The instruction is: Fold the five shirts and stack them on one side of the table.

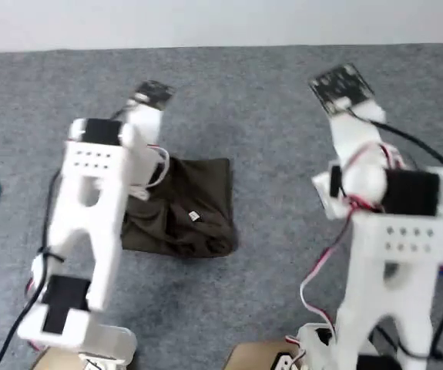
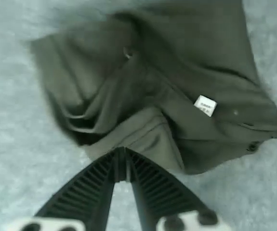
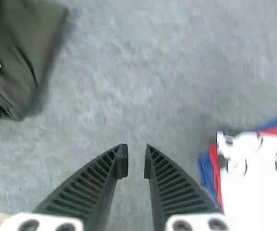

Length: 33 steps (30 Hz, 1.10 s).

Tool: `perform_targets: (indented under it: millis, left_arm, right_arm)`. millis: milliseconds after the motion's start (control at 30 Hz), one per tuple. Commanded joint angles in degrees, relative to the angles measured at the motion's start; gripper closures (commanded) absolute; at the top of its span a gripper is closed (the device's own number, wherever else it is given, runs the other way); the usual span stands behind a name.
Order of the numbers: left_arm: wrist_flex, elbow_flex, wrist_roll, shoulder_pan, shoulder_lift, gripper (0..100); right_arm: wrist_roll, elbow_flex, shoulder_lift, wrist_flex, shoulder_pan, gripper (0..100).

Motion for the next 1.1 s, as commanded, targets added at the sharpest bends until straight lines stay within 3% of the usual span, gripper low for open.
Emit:
perform_targets:
  millis: [0, 300, 567, 933, 1067]
  left_arm:
    - [-1.49, -2.07, 0.26, 0.88, 4.31, 99]
    - [-6.15, -4.62, -0.18, 1.93, 11.87, 99]
    - [-2.2, -4.53, -1.58, 3.87, 18.02, 99]
    - [8.53, -2.68, -8.53, -5.98, 16.53, 99]
    - [8.7, -0.57, -9.58, -7.91, 11.43, 99]
  right_arm:
    - [-0.26, 4.04, -7.96, 2.24, 3.82, 92.4]
    - [-0.18, 12.04, -18.07, 2.24, 4.44, 92.4]
    - [-0.18, 13.01, -19.65, 2.33, 4.62, 92.4]
    - [-0.18, 13.01, -19.21, 1.89, 4.35, 92.4]
    - [-0.18, 13.01, -19.12, 1.8, 4.35, 92.2]
